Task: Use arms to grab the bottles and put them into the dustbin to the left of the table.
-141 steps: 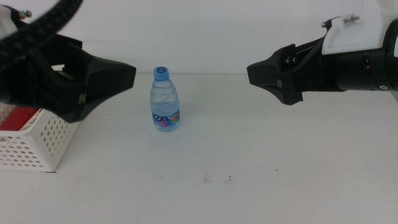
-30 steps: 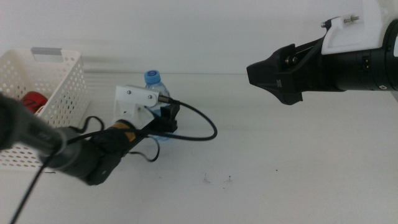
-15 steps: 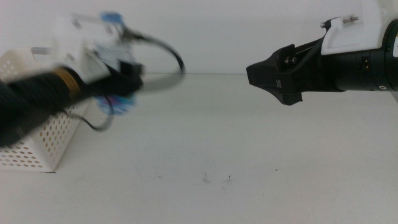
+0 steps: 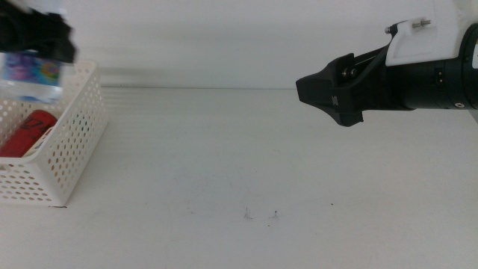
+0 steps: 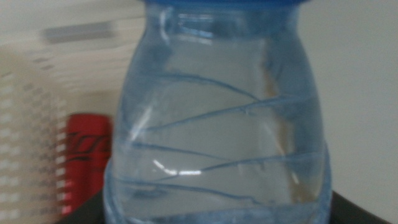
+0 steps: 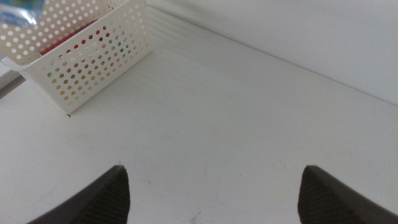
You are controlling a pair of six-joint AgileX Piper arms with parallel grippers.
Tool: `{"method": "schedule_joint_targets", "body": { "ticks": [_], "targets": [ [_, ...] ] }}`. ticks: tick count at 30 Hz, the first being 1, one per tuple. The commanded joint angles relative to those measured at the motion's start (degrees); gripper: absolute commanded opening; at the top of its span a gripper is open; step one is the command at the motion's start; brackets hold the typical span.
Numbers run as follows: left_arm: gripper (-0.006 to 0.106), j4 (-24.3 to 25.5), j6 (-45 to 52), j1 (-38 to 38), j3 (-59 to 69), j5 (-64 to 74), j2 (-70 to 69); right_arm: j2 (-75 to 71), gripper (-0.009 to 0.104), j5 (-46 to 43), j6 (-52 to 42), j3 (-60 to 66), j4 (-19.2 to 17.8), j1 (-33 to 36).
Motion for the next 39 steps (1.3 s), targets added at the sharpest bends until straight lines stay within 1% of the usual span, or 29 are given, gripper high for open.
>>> {"method": "schedule_joint_targets", "body": {
  "ticks": [1, 5, 8, 11, 21, 24, 26, 28, 31, 34, 35, 39],
  "targets": [
    [-0.002, -0.2, 1.4, 3.4, -4.4, 1.5, 2.8, -0.3, 0.086, -0.4, -0.6, -0.5, -0.2, 0.2],
    [-0.002, -0.2, 2.1, 7.0, -8.1, 4.2, 8.8, -0.3, 0.086, -0.4, -0.6, -0.5, -0.2, 0.2],
    [-0.002, -0.4, 2.5, 8.9, -9.0, 4.4, 12.5, -0.3, 0.086, -0.4, -0.6, -0.5, -0.2, 0.2],
    [-0.002, -1.0, 4.8, 10.4, -9.0, 2.9, 15.5, -0.3, 0.086, -0.4, -0.6, -0.5, -0.2, 0.2],
    [-0.002, -1.2, 7.3, 12.5, -9.0, -1.5, 23.3, -0.3, 0.086, -0.4, -0.6, -0.5, -0.2, 0.2],
    [0.003, -0.4, 9.8, 12.6, -9.0, -2.1, 24.8, -0.3, 0.086, -0.4, -0.6, -0.5, -0.2, 0.2],
    [0.011, 0.2, 11.0, 12.6, -9.0, -2.1, 25.3, -0.3, 0.086, -0.4, -0.6, -0.5, -0.2, 0.2],
    [0.023, 0.3, 11.1, 12.6, -9.0, -2.5, 25.6, -0.3, 0.086, -0.4, -0.6, -0.5, -0.2, 0.2],
    [0.050, 0.3, 11.1, 12.6, -9.0, -2.7, 26.0, -0.3, 0.086, -0.4, -0.6, -0.5, -0.2, 0.2],
    [0.085, 1.1, 11.1, 12.6, -9.0, -2.7, 26.0, -0.3, 0.086, -0.4, -0.6, -0.5, -0.2, 0.2],
    [0.094, 1.1, 11.0, 12.6, -9.0, -2.7, 26.0, -0.3, 0.086, -0.4, -0.6, -0.5, -0.2, 0.2],
    [0.094, 1.5, 10.7, 11.7, -9.8, -0.8, 24.7, -0.3, 0.086, -0.4, -0.6, -0.5, -0.2, 0.2]
  ]
}}
